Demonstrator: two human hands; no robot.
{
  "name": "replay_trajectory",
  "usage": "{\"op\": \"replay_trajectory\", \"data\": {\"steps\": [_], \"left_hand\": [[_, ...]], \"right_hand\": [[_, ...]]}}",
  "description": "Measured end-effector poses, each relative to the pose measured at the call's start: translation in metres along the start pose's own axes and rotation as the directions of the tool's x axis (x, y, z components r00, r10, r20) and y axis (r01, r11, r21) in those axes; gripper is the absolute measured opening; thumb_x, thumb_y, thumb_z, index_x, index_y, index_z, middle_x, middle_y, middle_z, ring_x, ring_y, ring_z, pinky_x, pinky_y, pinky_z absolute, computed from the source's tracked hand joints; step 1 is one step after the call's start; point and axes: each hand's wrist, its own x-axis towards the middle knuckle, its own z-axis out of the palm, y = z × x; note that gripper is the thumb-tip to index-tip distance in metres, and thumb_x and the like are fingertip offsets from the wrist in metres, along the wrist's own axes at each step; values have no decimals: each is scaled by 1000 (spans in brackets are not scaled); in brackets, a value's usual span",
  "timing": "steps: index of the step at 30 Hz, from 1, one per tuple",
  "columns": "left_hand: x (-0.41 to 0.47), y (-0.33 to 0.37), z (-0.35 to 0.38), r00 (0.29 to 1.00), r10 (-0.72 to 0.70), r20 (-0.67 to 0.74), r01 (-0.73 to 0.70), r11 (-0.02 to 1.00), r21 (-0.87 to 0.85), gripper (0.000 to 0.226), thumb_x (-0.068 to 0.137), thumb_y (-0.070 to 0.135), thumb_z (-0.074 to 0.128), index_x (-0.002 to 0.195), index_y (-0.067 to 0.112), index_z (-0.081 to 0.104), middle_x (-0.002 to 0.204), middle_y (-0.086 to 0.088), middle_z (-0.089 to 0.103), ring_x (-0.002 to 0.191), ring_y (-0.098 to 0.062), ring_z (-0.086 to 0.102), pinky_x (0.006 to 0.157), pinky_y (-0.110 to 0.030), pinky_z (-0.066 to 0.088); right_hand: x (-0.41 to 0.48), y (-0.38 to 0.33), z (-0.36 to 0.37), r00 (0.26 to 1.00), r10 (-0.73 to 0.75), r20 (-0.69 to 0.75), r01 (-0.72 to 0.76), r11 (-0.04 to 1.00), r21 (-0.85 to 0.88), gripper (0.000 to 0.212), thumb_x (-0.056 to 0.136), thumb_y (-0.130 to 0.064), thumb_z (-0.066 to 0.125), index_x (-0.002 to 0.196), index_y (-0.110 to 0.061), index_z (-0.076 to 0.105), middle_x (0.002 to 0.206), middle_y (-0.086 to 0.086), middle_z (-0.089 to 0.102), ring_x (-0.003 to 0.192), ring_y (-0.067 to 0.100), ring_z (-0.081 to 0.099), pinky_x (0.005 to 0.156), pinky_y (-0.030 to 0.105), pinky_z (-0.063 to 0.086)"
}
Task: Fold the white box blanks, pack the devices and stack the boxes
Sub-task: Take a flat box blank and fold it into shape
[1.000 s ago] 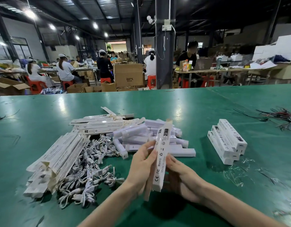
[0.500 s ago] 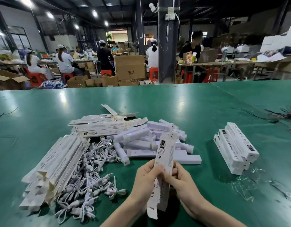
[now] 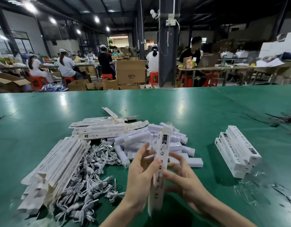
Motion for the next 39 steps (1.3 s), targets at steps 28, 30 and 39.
{"op": "replay_trajectory", "data": {"steps": [28, 30, 39], "left_hand": [[-17, 8, 8, 723, 611, 322, -691, 638, 339, 48, 98, 17, 50, 140, 37, 41, 134, 8, 49, 120, -16, 56, 92, -24, 50], [-16, 10, 9, 711, 626, 321, -703, 635, 320, 43, 97, 14, 49, 136, 33, 46, 134, 8, 50, 122, -11, 54, 91, -18, 49], [-19, 14, 12, 741, 627, 240, -671, 692, 266, 13, 93, 20, 58, 103, 25, 62, 117, 13, 60, 106, -13, 64, 80, -25, 55]], "right_hand": [[-26, -41, -11, 792, -555, 256, 590, 587, -553, 65, 92, -3, 46, 137, -49, 40, 125, -11, 54, 99, 2, 56, 82, 18, 44], [-27, -40, -12, 804, -520, 288, 585, 604, -541, 65, 92, 2, 46, 135, -47, 44, 118, -15, 54, 94, -7, 52, 79, 10, 40], [-35, -44, 1, 783, -521, 339, 619, 599, -508, 44, 93, -3, 50, 124, -35, 47, 111, 2, 54, 76, 7, 49, 74, 19, 44]]}}
